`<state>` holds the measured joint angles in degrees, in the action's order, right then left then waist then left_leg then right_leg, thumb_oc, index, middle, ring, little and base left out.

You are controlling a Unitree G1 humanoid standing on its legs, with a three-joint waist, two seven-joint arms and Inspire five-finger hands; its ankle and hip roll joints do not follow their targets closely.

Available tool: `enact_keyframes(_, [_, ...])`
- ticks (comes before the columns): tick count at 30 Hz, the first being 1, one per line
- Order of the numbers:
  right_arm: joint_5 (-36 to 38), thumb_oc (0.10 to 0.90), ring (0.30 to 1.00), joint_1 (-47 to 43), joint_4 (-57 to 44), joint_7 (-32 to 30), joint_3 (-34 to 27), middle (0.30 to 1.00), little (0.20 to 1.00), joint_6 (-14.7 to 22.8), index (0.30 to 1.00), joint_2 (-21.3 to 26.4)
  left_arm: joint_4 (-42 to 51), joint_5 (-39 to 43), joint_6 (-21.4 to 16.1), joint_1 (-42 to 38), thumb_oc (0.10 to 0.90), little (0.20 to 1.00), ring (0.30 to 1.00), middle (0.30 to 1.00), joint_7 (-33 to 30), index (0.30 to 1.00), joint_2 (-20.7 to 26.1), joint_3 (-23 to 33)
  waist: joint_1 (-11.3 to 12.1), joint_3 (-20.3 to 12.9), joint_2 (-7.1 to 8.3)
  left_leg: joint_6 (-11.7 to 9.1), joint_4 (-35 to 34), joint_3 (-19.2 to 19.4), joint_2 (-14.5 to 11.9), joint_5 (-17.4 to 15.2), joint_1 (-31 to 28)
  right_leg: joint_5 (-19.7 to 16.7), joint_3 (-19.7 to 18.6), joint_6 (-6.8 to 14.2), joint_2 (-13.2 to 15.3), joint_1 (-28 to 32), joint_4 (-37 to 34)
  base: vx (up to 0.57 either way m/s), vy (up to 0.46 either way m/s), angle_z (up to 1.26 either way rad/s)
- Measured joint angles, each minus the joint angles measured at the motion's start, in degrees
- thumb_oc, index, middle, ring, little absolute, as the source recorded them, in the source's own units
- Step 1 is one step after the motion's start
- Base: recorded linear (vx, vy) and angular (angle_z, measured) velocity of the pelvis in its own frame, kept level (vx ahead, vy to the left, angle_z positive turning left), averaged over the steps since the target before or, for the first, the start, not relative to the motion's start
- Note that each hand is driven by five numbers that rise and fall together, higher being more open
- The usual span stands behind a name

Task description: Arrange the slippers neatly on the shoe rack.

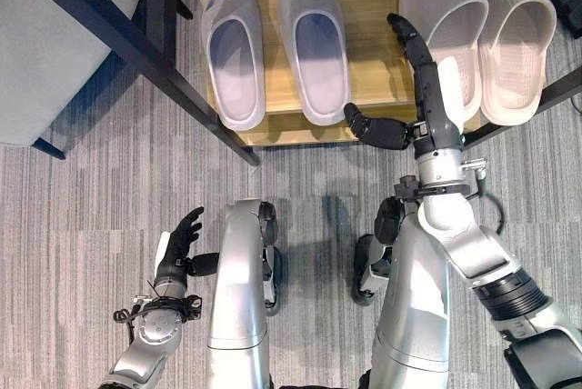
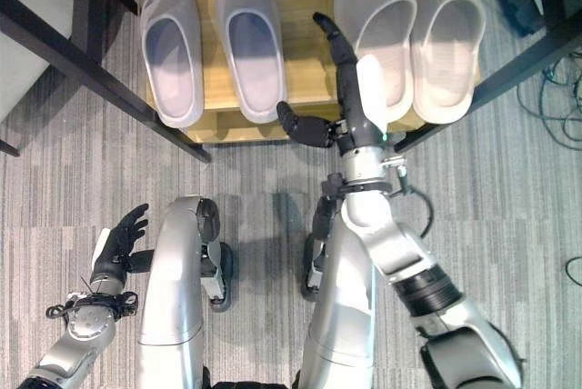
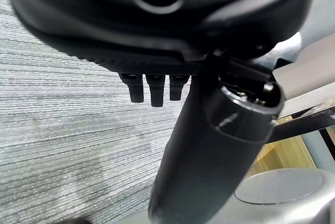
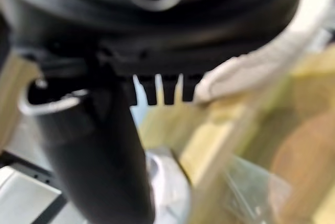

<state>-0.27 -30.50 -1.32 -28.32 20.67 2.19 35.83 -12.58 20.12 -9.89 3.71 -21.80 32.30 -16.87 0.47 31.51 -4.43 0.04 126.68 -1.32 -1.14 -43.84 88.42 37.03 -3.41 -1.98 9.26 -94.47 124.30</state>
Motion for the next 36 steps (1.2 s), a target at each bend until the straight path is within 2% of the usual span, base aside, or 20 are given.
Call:
enact_keyframes(7, [1.6, 0.800, 0.900, 1.8, 0.0, 0.5, 0.0, 0.900, 0.900, 0.5, 0.900, -1.1, -0.1, -0.1, 0.1, 0.0, 0.800, 0.900, 0.900, 0.900, -0.2, 0.900, -0.4, 0.0, -0.2, 0.0, 0.01, 0.0, 0.3, 0.2, 0.1, 0.0, 0.0, 0.1, -0.3, 0.0, 0.1, -0.1, 0.5, 0.00, 0.000, 0.00])
enact_keyframes(21, [1.5, 0.800, 0.900, -0.1, 1.5, 0.6, 0.4, 0.900, 0.900, 1.1, 0.900, -2.6, -0.4, -0.1, 0.1, 0.2, 0.800, 0.900, 0.900, 0.900, -0.3, 0.900, -0.4, -0.1, -1.4, 0.0, 0.04, 0.0, 0.8, 0.2, 0.2, 0.0, 0.0, 0.4, -0.4, 0.2, 0.3, -0.1, 1.2, 0.00, 0.000, 0.00])
enact_keyframes(25, [1.6, 0.800, 0.900, -4.1, 5.9, 0.7, 2.3, 0.900, 0.900, 1.0, 0.900, -3.0, -0.6, -0.1, 0.1, 0.3, 0.800, 0.900, 0.900, 0.900, -0.3, 0.900, -0.4, -0.1, -1.3, 0.0, 0.01, 0.0, 0.8, 0.2, 0.2, 0.0, -0.2, 0.4, -0.5, 0.2, 0.3, -0.1, 1.3, 0.00, 0.000, 0.00])
enact_keyframes(36, [4.3, 0.800, 0.900, -8.6, 9.4, 3.8, 6.5, 0.900, 0.900, 1.5, 0.900, -3.4, -1.4, -0.1, 0.1, 0.3, 0.800, 0.900, 0.900, 0.900, -0.2, 0.900, -0.4, -0.4, -1.1, -0.1, -0.08, 0.0, 0.3, 1.1, 0.5, 0.0, -0.6, 0.5, -1.4, 0.0, 0.4, -0.3, 1.5, 0.00, 0.000, 0.00])
